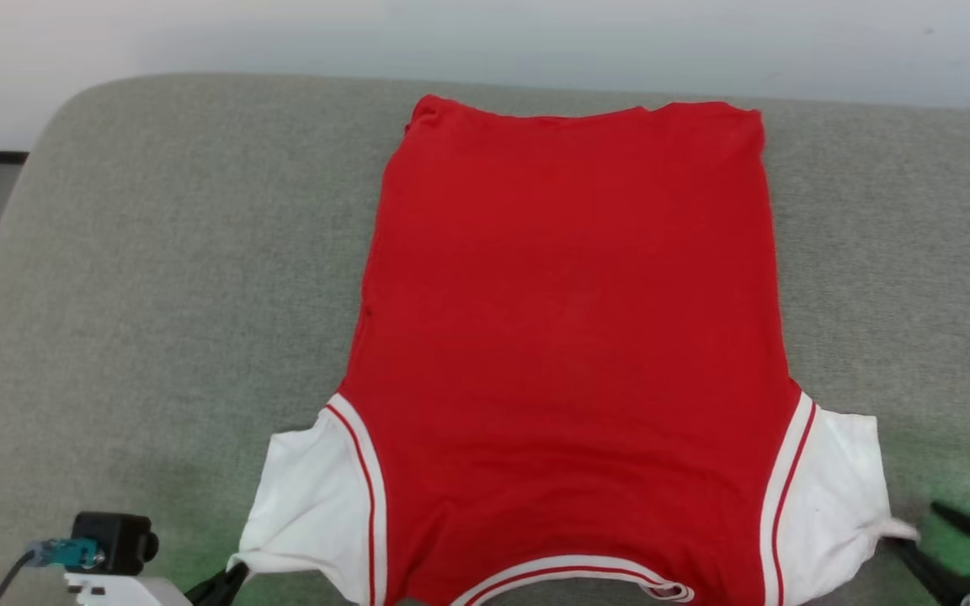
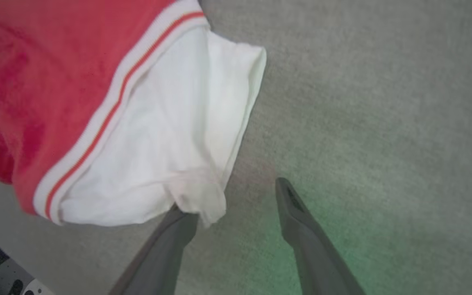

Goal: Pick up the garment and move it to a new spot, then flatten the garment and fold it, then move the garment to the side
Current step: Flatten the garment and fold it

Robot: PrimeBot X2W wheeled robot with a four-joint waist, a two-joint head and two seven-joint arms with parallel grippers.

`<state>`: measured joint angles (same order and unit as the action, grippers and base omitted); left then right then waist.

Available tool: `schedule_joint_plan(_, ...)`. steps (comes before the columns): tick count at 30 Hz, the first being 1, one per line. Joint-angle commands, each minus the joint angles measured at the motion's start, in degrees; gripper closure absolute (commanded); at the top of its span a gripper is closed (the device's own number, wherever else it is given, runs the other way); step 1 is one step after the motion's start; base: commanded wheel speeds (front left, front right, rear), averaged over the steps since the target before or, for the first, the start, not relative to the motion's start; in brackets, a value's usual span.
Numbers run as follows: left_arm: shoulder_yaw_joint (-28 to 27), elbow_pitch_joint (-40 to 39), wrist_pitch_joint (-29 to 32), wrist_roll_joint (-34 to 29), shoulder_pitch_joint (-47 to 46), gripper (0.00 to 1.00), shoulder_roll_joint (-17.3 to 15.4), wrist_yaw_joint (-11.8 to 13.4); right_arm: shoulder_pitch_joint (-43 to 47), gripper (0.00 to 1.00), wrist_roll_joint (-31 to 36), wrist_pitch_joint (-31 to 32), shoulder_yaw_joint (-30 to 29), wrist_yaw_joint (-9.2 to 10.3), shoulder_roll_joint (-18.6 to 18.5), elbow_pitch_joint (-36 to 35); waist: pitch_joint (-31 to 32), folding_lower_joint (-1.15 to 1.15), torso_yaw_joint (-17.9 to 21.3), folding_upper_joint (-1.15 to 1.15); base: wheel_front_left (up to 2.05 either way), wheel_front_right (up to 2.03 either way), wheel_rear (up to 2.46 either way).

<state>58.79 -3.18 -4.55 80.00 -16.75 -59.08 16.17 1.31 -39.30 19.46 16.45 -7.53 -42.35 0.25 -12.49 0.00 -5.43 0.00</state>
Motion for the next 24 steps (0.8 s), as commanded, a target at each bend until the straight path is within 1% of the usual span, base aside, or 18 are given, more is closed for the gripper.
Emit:
schedule_joint_plan(1,0.05,-0.06,0.03,-0.3,-0.17,1.0,0.33,0.3,-0.28,0.0,-0.28,0.43,-0.95,0.08,0.31,-0.72,-0.56,0.0,-0.65,0.0,0.0,0.0,0.0)
schedule_joint_plan(4,0.07,-0.3,-0.01,-0.92,-1.1,1.0,1.5,0.57,-1.54,0.0,-0.56,2.19,-5.26,0.08,0.74,-4.96,-1.3,0.0,-1.6,0.0,0.0,0.0,0.0)
schedule_joint_plan(6,0.25,-0.4,0.16,-1.48,-1.8,1.0,2.45,0.57,-2.86,0.0,-0.13,3.14,-9.04,0.08,2.03,-6.97,-1.81,0.0,-2.22,0.0,0.0,0.0,0.0)
schedule_joint_plan(9,0.28,-0.54,0.13,-2.26,-3.09,1.0,3.9,0.2,-6.98,0.0,1.92,4.56,-12.74,0.08,4.23,-9.57,-3.11,0.0,-3.22,0.0,0.0,0.0,0.0)
schedule_joint_plan(12,0.38,-0.5,0.32,-3.6,-4.76,1.0,5.3,-0.09,-13.81,0.0,4.92,5.51,-13.85,0.08,6.74,-9.57,-5.03,0.0,-4.43,0.0,0.0,0.0,0.0)
schedule_joint_plan(14,0.59,-0.42,0.54,-4.32,-6.09,1.0,6.43,-0.67,-19.35,0.0,7.1,6.07,-13.8,0.08,8.25,-7.53,-6.46,0.0,-5.46,0.0,0.0,0.0,0.0)
schedule_joint_plan(17,0.9,0.29,0.99,-5.56,-8.1,1.0,8.21,-1.73,-28.2,0.0,9.82,6.67,-13.0,0.08,10.66,-1.54,-8.72,0.0,-7.29,0.0,0.0,0.0,0.0)
schedule_joint_plan(22,1.61,1.97,1.7,-7.56,-11.44,1.0,11.3,-3.79,-42.42,0.0,14.55,7.55,-12.76,0.08,14.34,12.64,-12.09,0.0,-10.66,0.0,0.0,0.0,0.0)
schedule_joint_plan(24,1.87,2.71,1.86,-8.19,-12.51,1.0,12.43,-4.64,-47.55,0.0,16.56,8.52,-12.82,0.08,15.25,18.69,-13.36,0.0,-11.93,0.0,0.0,0.0,0.0)
